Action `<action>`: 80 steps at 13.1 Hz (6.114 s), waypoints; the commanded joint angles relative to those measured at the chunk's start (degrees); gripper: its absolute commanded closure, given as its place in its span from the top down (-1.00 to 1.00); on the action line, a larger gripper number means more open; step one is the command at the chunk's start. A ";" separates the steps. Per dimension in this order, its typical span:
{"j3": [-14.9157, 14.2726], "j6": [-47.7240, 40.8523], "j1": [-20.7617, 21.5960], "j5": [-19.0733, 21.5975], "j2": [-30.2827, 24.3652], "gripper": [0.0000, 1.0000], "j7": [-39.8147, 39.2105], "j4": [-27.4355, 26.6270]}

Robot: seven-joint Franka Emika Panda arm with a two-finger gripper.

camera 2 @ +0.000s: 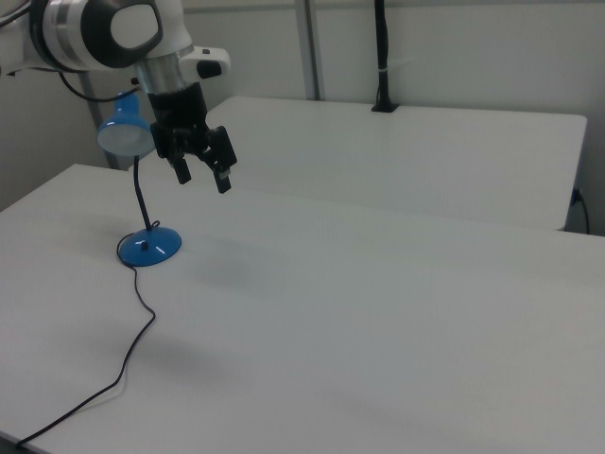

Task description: Turn on the lamp

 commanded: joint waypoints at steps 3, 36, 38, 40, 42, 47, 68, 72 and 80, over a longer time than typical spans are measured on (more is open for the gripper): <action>-0.22 -0.96 0.24 0.34 0.55 1.00 -0.01 0.93; 0.57 23.28 17.19 0.78 14.43 -1.00 -14.16 -8.92; 0.75 28.02 18.95 0.87 16.19 -1.00 -14.25 -8.74; 0.84 32.42 20.80 1.05 17.86 -1.00 -14.25 -8.65; 1.53 37.42 21.95 1.14 19.88 -1.00 -13.90 -8.57; 3.56 43.59 21.86 1.13 23.66 -1.00 -13.90 -7.34; 5.40 56.17 19.85 0.61 26.40 -1.00 -15.21 -7.34; 7.60 56.17 18.52 0.35 26.13 -1.00 -15.39 -7.34; 7.61 39.53 12.83 0.87 20.79 -1.00 -13.99 -7.86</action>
